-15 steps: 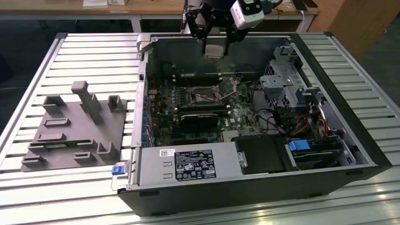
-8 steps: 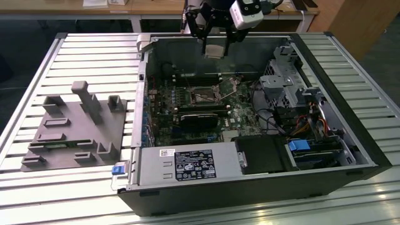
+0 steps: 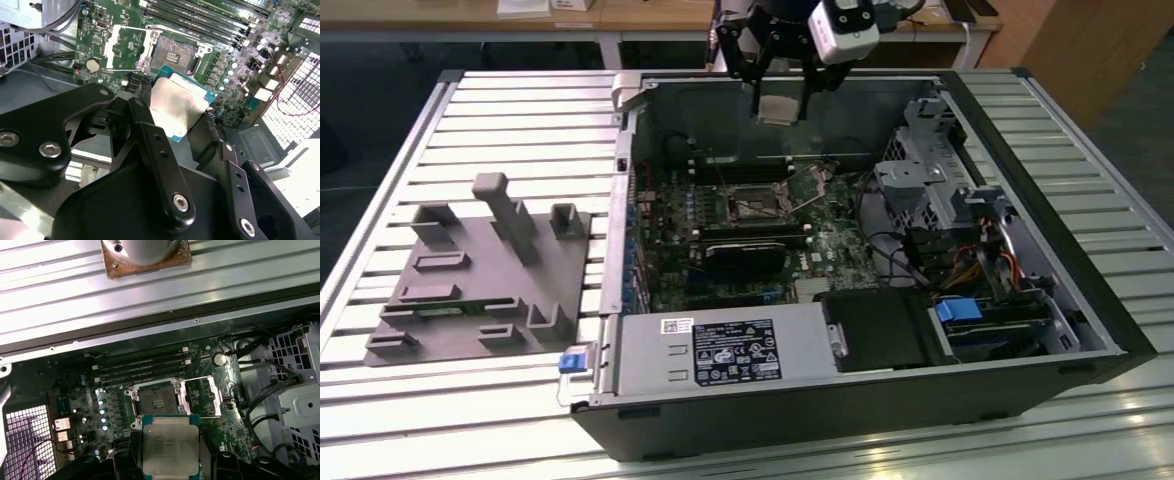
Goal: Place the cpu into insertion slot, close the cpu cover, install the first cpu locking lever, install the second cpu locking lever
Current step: 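Place the cpu into insertion slot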
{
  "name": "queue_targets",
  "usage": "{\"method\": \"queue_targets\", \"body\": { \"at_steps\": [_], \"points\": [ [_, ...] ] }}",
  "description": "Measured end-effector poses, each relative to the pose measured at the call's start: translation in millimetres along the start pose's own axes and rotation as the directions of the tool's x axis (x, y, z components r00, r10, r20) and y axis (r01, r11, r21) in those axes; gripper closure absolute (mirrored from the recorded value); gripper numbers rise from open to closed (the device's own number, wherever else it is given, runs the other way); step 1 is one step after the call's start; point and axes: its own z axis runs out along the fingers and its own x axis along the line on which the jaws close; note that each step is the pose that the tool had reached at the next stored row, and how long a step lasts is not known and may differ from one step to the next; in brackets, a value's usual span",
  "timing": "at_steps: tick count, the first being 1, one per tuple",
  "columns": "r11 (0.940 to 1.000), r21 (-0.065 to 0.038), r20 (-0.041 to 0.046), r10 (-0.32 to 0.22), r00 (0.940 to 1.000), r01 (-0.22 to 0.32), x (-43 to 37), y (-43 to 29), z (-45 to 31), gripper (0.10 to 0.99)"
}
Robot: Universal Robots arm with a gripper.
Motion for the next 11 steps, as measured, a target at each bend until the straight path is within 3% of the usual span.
{"method": "queue_targets", "body": {
  "at_steps": [11],
  "points": [
    [0.9991, 0.000, 0.0039, 0.042, 0.9991, -0.042, 0.0, 0.0, 0.4, 0.545]
  ]
}}
